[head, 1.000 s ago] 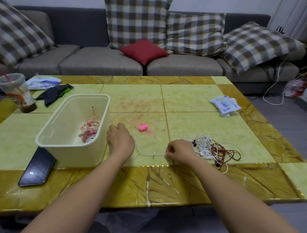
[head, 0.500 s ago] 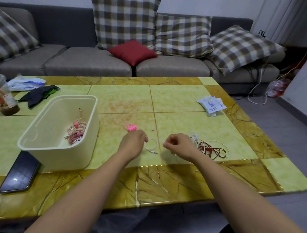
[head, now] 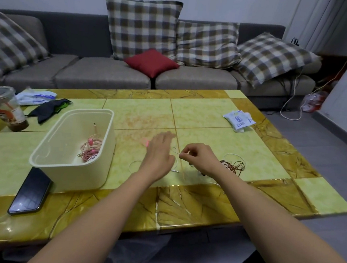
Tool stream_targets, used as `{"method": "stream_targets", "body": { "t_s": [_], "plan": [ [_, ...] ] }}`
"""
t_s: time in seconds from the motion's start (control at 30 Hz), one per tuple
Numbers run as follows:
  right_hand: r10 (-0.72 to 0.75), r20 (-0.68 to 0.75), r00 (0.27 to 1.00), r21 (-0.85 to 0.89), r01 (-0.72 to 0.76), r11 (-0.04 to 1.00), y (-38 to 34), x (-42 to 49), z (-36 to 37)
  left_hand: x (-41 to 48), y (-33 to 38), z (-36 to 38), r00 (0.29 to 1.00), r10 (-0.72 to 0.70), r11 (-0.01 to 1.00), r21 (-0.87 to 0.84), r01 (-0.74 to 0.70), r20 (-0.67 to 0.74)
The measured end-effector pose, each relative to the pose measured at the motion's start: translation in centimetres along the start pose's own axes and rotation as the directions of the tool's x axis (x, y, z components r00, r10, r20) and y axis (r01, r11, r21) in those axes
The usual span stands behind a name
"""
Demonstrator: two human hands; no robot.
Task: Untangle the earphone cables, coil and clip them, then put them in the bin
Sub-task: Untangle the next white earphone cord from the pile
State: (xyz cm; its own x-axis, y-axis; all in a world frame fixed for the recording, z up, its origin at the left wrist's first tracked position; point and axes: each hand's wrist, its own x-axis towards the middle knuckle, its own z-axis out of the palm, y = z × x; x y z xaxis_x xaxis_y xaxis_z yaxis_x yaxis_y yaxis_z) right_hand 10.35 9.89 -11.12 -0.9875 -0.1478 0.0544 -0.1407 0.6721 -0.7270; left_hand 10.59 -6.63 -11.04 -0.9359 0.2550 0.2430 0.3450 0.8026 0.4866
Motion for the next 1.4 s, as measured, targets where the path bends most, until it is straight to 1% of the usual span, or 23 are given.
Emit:
{"method": "stream_targets", "body": {
  "t_s": [0.1,0.2,0.23,0.3,0.33,0.4,0.47,0.5,0.53,0.57,0.63,0.67,0.7,0.73,0.8,0.87,0.97,1.03,1.13,1.2,1.27,1.33,1.4],
  "plan": [
    [-0.039,0.005,0.999,0.065,0.038,0.997,-0.9,-0.2,-0.1,0.1,1.1,0.9,0.970,0.035,0.986,-0.168,0.006,0.239],
    [0.054,0.107,0.993,0.103,-0.065,0.993,-0.5,-1.0,-0.3,-0.2,0.9,1.0,0.973,-0.004,0.998,-0.053,0.017,0.230],
    [0.116,0.179,0.977,0.054,-0.128,0.990,-0.1,-1.3,-0.5,-0.3,0.6,1.0,0.978,-0.008,1.000,-0.011,0.011,0.209],
    [0.228,0.262,0.938,-0.210,-0.175,0.962,1.4,-1.7,-0.7,-0.5,0.0,0.7,0.988,-0.041,0.999,-0.012,0.044,0.152],
    [0.246,0.211,0.946,-0.345,-0.164,0.924,2.1,-1.8,-0.8,-0.5,-0.3,0.4,0.990,-0.075,0.996,-0.040,0.081,0.118],
    [0.152,-0.111,0.982,-0.387,-0.184,0.904,2.8,-1.6,-1.4,-0.2,-0.8,-0.2,0.989,-0.139,0.984,-0.110,0.144,0.048],
    [-0.068,-0.464,0.883,-0.298,-0.084,0.951,2.2,-1.2,-2.3,0.4,-0.7,-0.6,0.985,-0.169,0.974,-0.156,0.162,-0.036],
    [-0.166,-0.541,0.825,-0.309,-0.012,0.951,1.8,-0.8,-2.6,0.8,-0.6,-0.8,0.979,-0.186,0.971,-0.166,0.169,-0.087],
    [-0.207,-0.537,0.818,-0.326,0.025,0.945,1.5,-0.4,-2.9,1.1,-0.5,-0.9,0.969,-0.208,0.965,-0.187,0.181,-0.136],
    [-0.185,-0.462,0.867,-0.335,0.023,0.942,1.4,-0.2,-3.1,1.4,-0.4,-0.9,0.956,-0.237,0.954,-0.229,0.195,-0.172],
    [0.074,-0.147,0.986,-0.438,-0.132,0.889,1.7,0.0,-3.0,1.5,-0.5,-0.9,0.935,-0.285,0.932,-0.288,0.219,-0.209],
    [0.231,-0.019,0.973,-0.518,-0.207,0.830,2.1,0.0,-2.8,1.4,-0.7,-0.8,0.933,-0.292,0.933,-0.279,0.229,-0.209],
    [0.322,0.036,0.946,-0.569,-0.245,0.785,2.4,-0.2,-2.6,1.4,-1.0,-0.6,0.936,-0.291,0.936,-0.260,0.236,-0.198],
    [0.332,0.039,0.942,-0.576,-0.251,0.778,2.7,-0.3,-2.4,1.3,-1.2,-0.3,0.939,-0.288,0.939,-0.249,0.239,-0.186],
    [0.220,-0.005,0.976,-0.489,-0.194,0.850,2.4,-0.4,-2.1,1.3,-1.2,-0.1,0.941,-0.303,0.931,-0.257,0.257,-0.154],
    [0.082,0.001,0.997,-0.228,-0.080,0.970,1.6,-0.4,-1.6,1.3,-0.7,-0.2,0.937,-0.323,0.922,-0.268,0.281,-0.129],
    [0.017,0.086,0.996,0.117,-0.027,0.993,0.4,-0.3,-0.7,1.3,0.1,-0.7,0.936,-0.331,0.915,-0.283,0.287,-0.121],
    [0.036,0.171,0.985,0.132,-0.059,0.990,0.1,-0.4,-0.5,1.2,0.0,-1.0,0.924,-0.346,0.908,-0.306,0.285,-0.165],
    [0.113,0.316,0.942,0.026,-0.127,0.992,0.3,-1.3,-1.2,0.9,-1.0,-1.2,0.890,-0.402,0.891,-0.314,0.327,-0.214],
    [0.144,0.381,0.913,0.088,-0.191,0.978,0.7,-2.1,-1.5,0.8,-1.7,-1.4,0.881,-0.417,0.889,-0.300,0.345,-0.221],
    [0.133,0.345,0.929,0.170,-0.201,0.965,0.8,-2.4,-1.5,0.7,-2.1,-1.4,0.878,-0.422,0.887,-0.301,0.349,-0.226],
    [0.110,0.232,0.966,0.225,-0.164,0.961,1.2,-2.1,-1.4,0.6,-2.4,-1.5,0.862,-0.438,0.887,-0.277,0.368,-0.255],
    [0.106,0.161,0.981,0.229,-0.141,0.963,1.7,-1.7,-1.4,0.5,-2.8,-1.6,0.837,-0.472,0.881,-0.184,0.436,-0.276]
  ]
}}
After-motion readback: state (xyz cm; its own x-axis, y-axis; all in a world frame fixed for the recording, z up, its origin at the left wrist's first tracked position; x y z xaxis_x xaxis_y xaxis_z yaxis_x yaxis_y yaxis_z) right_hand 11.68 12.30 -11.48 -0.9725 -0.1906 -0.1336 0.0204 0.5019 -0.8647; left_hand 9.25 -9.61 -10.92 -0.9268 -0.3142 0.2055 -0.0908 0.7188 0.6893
